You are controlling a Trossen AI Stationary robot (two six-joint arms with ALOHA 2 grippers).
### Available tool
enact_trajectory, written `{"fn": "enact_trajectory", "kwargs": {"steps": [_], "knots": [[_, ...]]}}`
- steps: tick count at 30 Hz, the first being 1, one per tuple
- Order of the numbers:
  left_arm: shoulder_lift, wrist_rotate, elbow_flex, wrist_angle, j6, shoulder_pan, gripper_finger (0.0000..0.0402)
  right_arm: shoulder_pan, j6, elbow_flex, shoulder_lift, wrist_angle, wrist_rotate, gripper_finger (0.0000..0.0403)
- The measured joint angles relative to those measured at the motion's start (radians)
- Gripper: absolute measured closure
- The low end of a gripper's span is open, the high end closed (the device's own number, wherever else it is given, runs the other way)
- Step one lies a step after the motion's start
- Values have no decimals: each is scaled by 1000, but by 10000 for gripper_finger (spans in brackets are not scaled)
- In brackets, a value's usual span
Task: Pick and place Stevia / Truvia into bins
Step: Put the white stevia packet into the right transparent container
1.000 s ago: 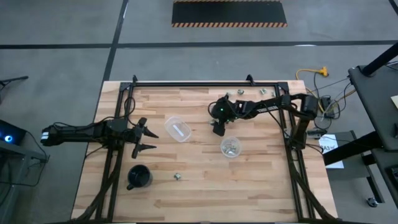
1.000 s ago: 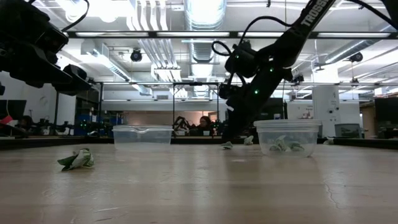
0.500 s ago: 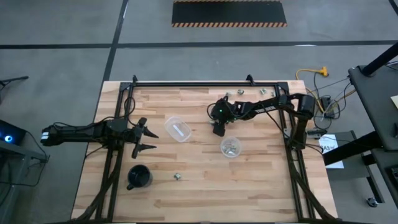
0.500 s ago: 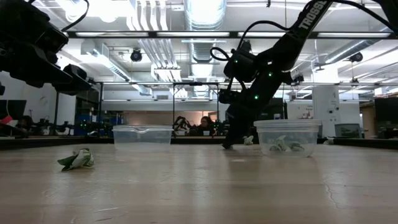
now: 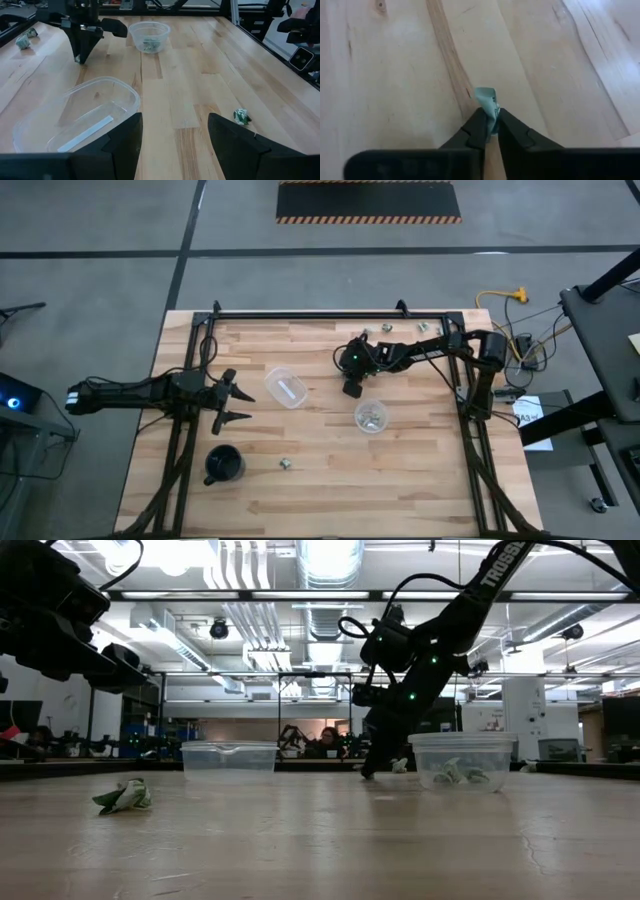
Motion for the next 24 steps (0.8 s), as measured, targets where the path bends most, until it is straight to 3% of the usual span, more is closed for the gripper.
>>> {"fn": "enact_trajectory", "kwargs": {"steps": [4,11,21,24], "knots": [[0,0,0,0,0,0,193,1,0,11,-1,-7,-27,385],[-1,0,0,0,0,0,193,2,6,42,-1,-6,-180,383],[0,0,0,0,0,0,193,4,4,55,-2,86,-619,383],[0,0,0,0,0,0,193,11,-7,55,-4,109,-700,383]]}}
